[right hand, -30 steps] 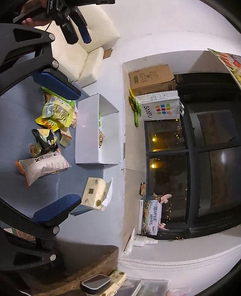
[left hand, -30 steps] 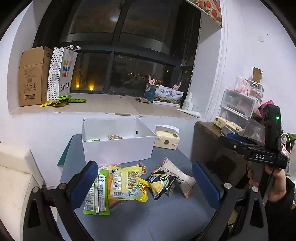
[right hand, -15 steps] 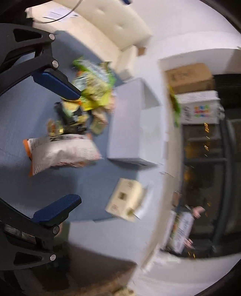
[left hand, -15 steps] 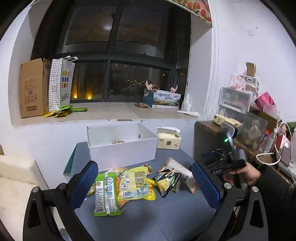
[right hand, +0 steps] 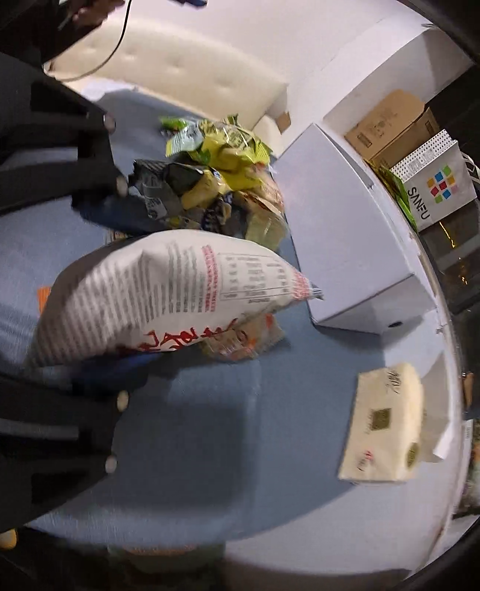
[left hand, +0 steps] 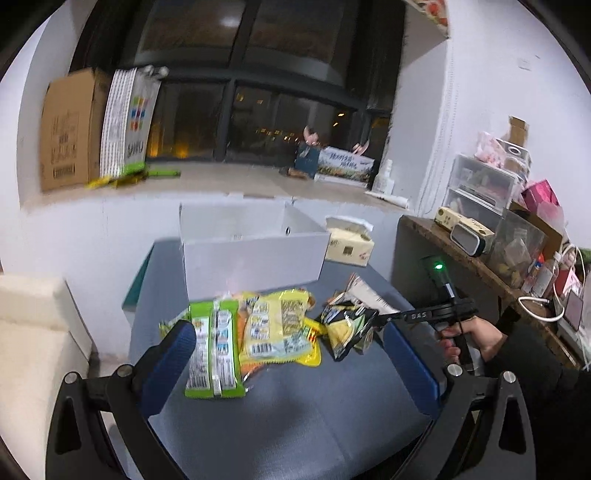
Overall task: Organize snacks
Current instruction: 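Grasp a white printed chip bag with the right tool while the left grasps a green bar packet, then carry both packets over the white box and release them inside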
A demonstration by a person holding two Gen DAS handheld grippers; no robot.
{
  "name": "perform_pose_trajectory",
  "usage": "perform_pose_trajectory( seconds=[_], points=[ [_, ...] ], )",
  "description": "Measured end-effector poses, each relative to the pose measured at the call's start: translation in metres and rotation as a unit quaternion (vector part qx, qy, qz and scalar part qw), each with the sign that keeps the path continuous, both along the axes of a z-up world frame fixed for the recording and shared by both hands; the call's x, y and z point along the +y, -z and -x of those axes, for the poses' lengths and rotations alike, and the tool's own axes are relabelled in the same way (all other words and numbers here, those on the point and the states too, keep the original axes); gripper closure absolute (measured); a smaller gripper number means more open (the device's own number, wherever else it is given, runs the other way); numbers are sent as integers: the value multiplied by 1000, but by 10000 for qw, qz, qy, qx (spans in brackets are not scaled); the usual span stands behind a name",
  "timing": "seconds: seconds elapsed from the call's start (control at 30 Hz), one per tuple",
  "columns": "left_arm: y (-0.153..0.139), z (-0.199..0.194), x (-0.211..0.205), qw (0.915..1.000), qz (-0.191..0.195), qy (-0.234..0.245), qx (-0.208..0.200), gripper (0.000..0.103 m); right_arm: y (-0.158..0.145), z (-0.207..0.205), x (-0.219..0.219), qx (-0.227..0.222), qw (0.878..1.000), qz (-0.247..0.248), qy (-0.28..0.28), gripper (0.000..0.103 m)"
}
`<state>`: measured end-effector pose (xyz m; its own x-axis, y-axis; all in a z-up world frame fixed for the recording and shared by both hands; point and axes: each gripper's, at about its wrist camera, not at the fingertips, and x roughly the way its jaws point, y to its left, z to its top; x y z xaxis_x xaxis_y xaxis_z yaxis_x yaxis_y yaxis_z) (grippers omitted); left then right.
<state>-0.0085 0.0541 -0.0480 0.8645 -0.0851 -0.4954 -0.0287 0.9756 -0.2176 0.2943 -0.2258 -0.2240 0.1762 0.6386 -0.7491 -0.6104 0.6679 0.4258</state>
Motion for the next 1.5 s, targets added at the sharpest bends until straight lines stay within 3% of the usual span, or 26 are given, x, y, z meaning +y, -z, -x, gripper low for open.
perform_pose_trajectory(
  seconds=[0.03,0.1,0.23,0.43,0.7,0.8,0.83,0.93,1.1,1.27,1.4,1.5],
  points=[
    [4,-2,3,10000,45,-9,58,0,0,1,0,11,10000,26,22,60],
    [15,-8,10,9996,160,-25,228,0,-4,6,-4,-129,9998,103,66,63],
    [41,-26,28,9968,399,-91,690,0,-21,22,-25,-360,9990,-132,244,64],
    [89,-73,62,9853,717,-378,1501,0,-60,52,-63,-716,9931,-727,581,64],
    [138,-136,77,9742,471,-641,2110,1,-99,93,-66,-1189,9857,-1029,602,64],
    [148,-149,73,9708,318,-709,2270,14,-100,98,-59,-1229,9859,-1000,532,64],
    [151,-151,70,9707,279,-675,2291,35,-100,99,-57,-1225,9862,-981,520,64],
    [151,-147,66,9732,338,-557,2206,43,-99,102,-49,-1166,9873,-996,420,64],
    [120,-112,48,9861,62,-344,1625,44,-96,105,-36,-1165,9884,-937,263,64],
    [68,-81,56,9952,508,-369,748,44,-100,104,-25,-1208,9871,-1017,280,64],
    [26,-89,69,9960,809,-326,178,44,-113,86,-6,-1209,9853,-1146,369,64],
    [-4,-120,81,9958,863,-296,-78,44,-131,62,18,-1294,9828,-1270,355,64]
  ],
)
